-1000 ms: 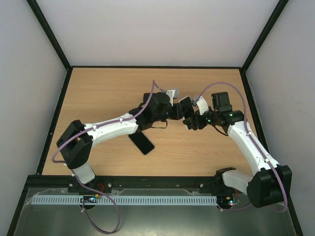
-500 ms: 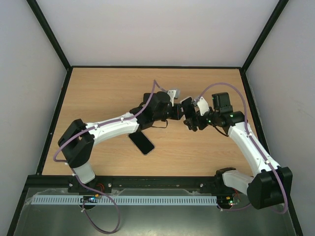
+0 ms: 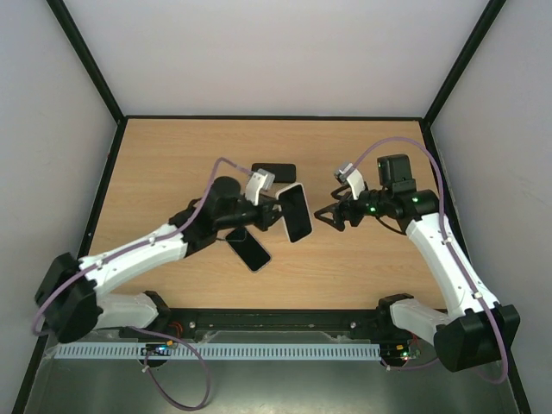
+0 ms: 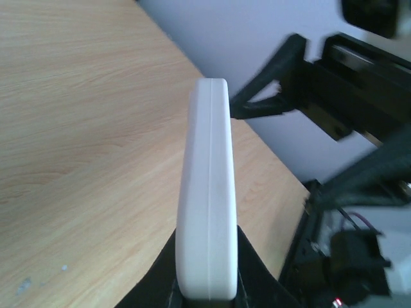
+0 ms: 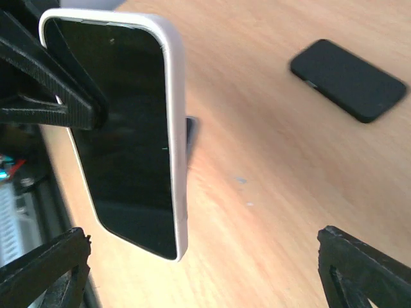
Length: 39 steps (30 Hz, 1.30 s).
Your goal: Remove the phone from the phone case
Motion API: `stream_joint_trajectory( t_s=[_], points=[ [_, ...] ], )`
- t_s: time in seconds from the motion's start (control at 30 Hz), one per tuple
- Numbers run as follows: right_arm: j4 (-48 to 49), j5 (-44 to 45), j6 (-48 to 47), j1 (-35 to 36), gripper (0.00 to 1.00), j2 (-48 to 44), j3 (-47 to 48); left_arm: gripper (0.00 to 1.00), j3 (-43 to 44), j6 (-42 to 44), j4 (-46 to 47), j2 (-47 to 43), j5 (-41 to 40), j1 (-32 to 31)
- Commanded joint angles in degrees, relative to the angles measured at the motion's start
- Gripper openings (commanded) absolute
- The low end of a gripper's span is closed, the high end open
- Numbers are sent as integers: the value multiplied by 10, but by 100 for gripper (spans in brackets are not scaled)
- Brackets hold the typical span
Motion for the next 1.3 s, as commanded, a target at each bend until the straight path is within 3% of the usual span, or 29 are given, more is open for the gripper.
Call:
stream_joint_trajectory(
  t_s=[0.0,0.13,0.3,0.43,0.53,0.7,0.87,0.93,1.07,1.27],
  points=[
    [-86,-148,-95,2,90,-4,18,3,-76,52,128,-96,95,0],
    [-92,-217,-139,3,82,-11,-5,3,-125,50,199,-134,118,1],
    [-131,-235,-189,16,70,17,-21,3,-146,26,284,-137,153,0],
    [-186,-251,-248,41,50,37,-21,3,-146,16,312,-125,166,1],
    [-192,-258,-257,49,36,36,-27,3,-142,12,324,-116,177,0],
    [-164,-273,-228,50,32,19,-38,3,-137,2,342,-101,204,0],
    [-140,-281,-206,49,9,7,-47,3,-137,3,344,-96,205,0],
    [-138,-283,-199,50,6,6,-45,9,-139,9,334,-96,201,0],
    [-137,-281,-191,50,2,7,-40,31,-138,15,323,-85,204,0],
    [-128,-280,-180,50,2,8,-42,35,-135,15,324,-69,218,-1]
  ],
)
